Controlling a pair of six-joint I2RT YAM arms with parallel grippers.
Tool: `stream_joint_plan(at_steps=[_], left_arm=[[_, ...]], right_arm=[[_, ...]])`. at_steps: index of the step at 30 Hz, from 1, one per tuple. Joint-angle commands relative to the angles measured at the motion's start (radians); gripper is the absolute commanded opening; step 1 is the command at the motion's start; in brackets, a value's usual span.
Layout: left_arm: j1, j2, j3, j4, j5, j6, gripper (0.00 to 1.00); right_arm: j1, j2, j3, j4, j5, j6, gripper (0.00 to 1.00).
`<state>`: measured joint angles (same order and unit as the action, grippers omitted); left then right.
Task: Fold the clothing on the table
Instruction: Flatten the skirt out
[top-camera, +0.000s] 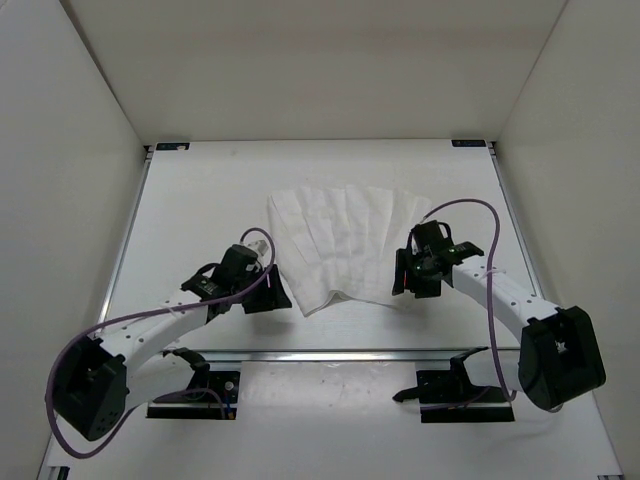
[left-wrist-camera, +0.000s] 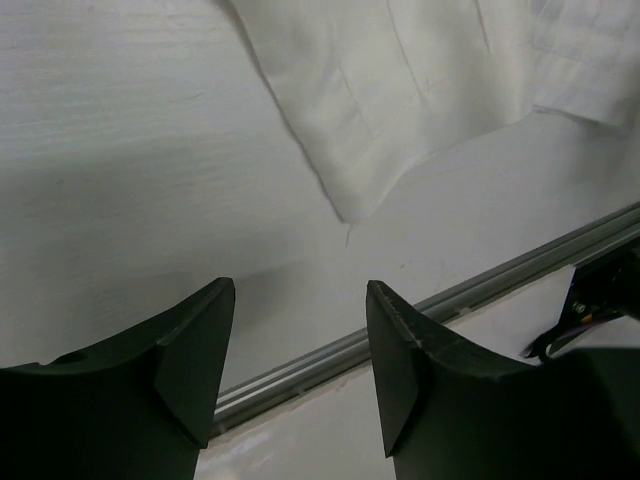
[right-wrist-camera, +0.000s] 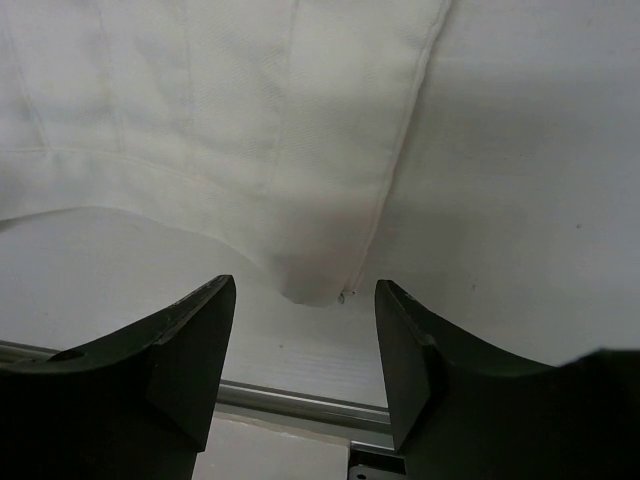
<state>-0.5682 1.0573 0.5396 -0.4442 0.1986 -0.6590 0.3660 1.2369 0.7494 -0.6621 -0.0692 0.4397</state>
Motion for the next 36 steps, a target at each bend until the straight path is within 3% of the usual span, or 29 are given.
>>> stream_joint_plan(at_steps=[1,8,17,19,21,23,26,27,29,36], left_arm=[[-0.028,0.035,-0.023,0.191,0.007,-0.126,0.66],[-0.091,0.188,-0.007,0.298,-0.044,-0.186,0.67],[-0.180,0.440,0.128,0.275,-0.108,-0.174,0.63],[-0.200,0.475,0.143,0.288,-0.111,-0.174,0.52],[-0.206,0.518,0.171,0.282,-0.114,-0.166,0.20],[-0.208,0.532,0.186,0.271,-0.116,-0.146,0.03],[-0.196,0.517,0.174,0.269,-0.114,-0.146,0.00],[-0.190,0.512,0.171,0.265,-0.114,-0.145,0.00],[-0.177,0.486,0.164,0.245,-0.120,-0.123,0.00],[-0.107,0.334,0.088,0.179,-0.134,-0.074,0.00]], right_arm=[[0.005,0.030,-0.019,0.030,0.017,0.013,0.56],[0.024,0.042,-0.039,0.058,0.005,0.019,0.56],[-0.005,0.018,-0.067,0.068,-0.017,0.007,0.56],[-0.006,0.021,-0.071,0.073,-0.020,0.005,0.56],[0.007,0.042,-0.076,0.076,-0.018,0.001,0.56],[0.001,0.050,-0.076,0.082,-0.023,0.005,0.56],[-0.015,0.094,-0.067,0.090,-0.020,-0.005,0.38],[-0.019,0.101,-0.067,0.090,-0.024,-0.006,0.21],[-0.019,0.099,-0.062,0.099,-0.014,-0.004,0.00],[-0.053,0.027,-0.053,0.065,-0.039,-0.009,0.01]])
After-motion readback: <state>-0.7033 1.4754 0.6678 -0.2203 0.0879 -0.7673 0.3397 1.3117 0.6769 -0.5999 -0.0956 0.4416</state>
